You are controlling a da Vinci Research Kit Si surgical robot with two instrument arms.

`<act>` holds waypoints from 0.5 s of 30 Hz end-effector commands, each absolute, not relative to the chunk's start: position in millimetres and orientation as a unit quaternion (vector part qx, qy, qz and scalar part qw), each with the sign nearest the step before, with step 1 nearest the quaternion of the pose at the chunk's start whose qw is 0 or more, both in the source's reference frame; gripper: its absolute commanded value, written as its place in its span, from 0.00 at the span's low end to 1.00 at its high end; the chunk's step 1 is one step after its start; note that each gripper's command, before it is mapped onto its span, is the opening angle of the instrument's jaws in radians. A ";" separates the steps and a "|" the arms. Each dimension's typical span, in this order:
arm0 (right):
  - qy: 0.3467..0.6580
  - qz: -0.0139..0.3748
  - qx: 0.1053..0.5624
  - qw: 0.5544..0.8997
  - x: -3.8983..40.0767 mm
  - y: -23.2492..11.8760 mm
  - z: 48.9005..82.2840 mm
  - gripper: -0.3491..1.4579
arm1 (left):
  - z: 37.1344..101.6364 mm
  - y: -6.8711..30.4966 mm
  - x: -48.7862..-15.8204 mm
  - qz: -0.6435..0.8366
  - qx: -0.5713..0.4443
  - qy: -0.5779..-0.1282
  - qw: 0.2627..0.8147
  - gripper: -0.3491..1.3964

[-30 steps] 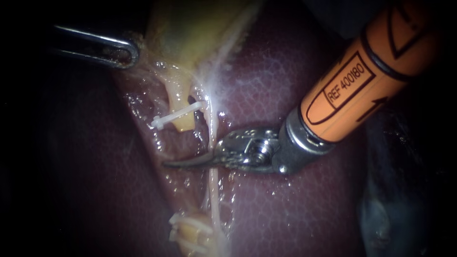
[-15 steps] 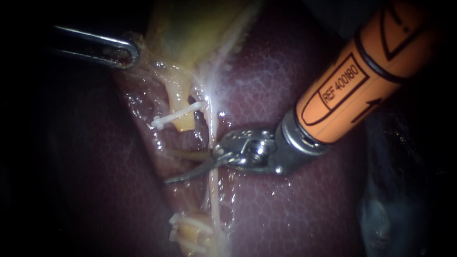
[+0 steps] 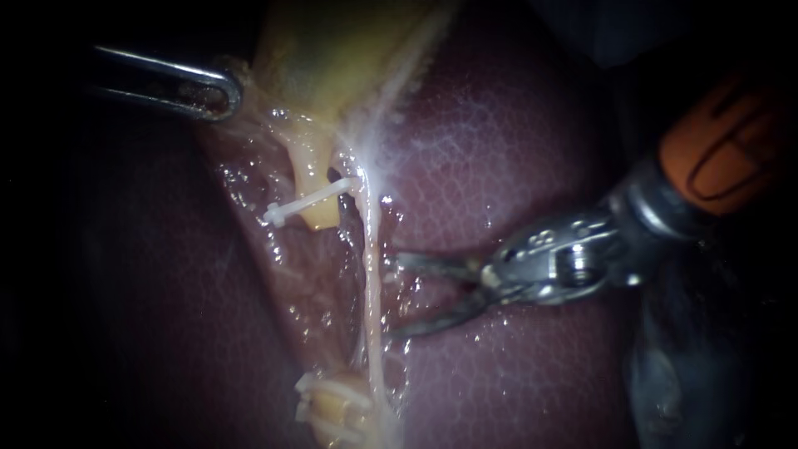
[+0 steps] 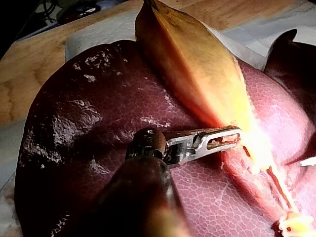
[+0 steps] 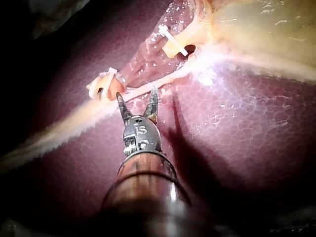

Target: Go back from the cut left tube

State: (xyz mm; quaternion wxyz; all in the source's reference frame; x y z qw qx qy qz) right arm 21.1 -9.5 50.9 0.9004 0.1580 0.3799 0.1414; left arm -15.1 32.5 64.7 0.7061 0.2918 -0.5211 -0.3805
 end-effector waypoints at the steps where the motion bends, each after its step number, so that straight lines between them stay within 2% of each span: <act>1: 0.376 0.139 0.152 0.903 20.5 -9.2 50.6 0.99 | 64.7 32.5 -15.1 -0.380 0.292 -0.521 0.706 0.00; 8: 0.353 0.137 0.120 0.917 17.6 -7.9 49.7 0.99 | 64.7 32.5 -15.1 -0.380 0.292 -0.521 0.706 0.00; 15: 0.342 0.128 0.106 0.925 17.1 -7.7 50.0 0.99 | 65.1 32.3 -15.4 -0.381 0.290 -0.521 0.707 0.00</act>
